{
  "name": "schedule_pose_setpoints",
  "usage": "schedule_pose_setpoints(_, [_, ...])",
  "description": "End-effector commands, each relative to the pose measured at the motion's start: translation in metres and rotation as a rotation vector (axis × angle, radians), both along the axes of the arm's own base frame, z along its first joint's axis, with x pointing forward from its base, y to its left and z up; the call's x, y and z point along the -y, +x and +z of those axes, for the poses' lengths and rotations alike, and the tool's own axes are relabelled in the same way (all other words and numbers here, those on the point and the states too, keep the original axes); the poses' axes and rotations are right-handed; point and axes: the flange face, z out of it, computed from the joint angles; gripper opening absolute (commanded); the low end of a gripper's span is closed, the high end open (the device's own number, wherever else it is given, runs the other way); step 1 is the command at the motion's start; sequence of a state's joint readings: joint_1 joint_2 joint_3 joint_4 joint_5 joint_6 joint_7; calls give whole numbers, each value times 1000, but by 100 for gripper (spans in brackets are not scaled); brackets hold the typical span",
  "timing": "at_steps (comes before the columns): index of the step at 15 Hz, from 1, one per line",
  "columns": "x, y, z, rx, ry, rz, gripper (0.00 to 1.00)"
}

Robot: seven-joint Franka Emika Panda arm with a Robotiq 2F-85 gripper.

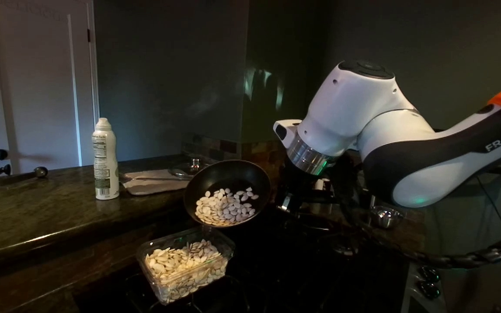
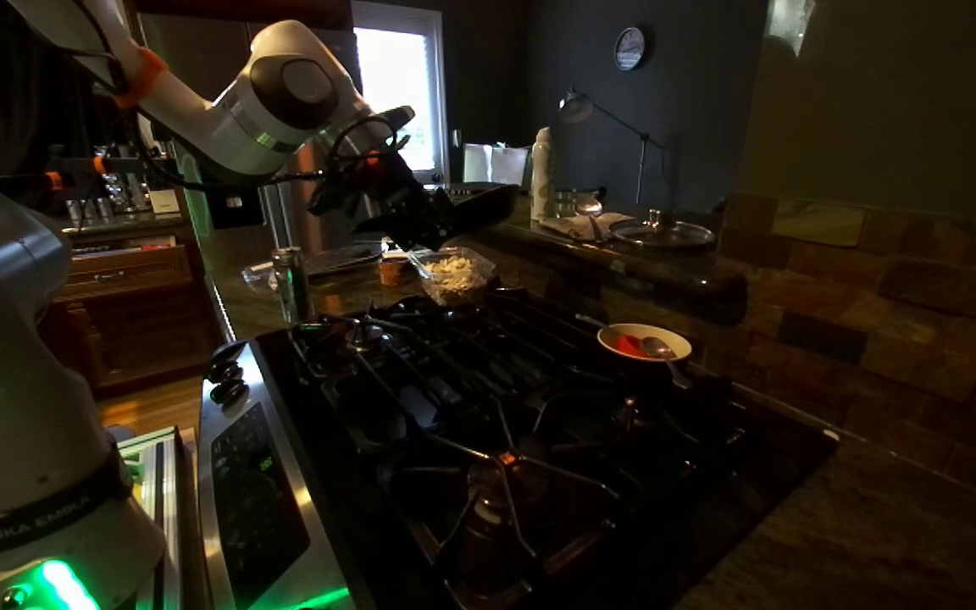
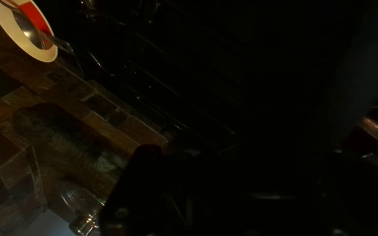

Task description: Pour the contents on the pan into the clear bowl.

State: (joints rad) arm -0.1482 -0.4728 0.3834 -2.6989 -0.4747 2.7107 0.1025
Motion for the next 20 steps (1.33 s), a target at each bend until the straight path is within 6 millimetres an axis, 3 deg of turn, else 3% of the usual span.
schedule_pose_setpoints(1, [-1,1,0,-3,2,2,0])
schedule_pose_setpoints(9, [-34,-13,3,124,-82,-26,0])
schedule_pose_setpoints(13, [-47,-9,-2,142,-108,-57,0])
schedule_pose_setpoints(16, [-51,0,-10,101,-84,-63,0])
schedule_pose_setpoints(17, [-46,-10,-13,106,-91,-46,0])
schedule_pose_setpoints(20, [-46,-9,-17,92,-88,-46,0])
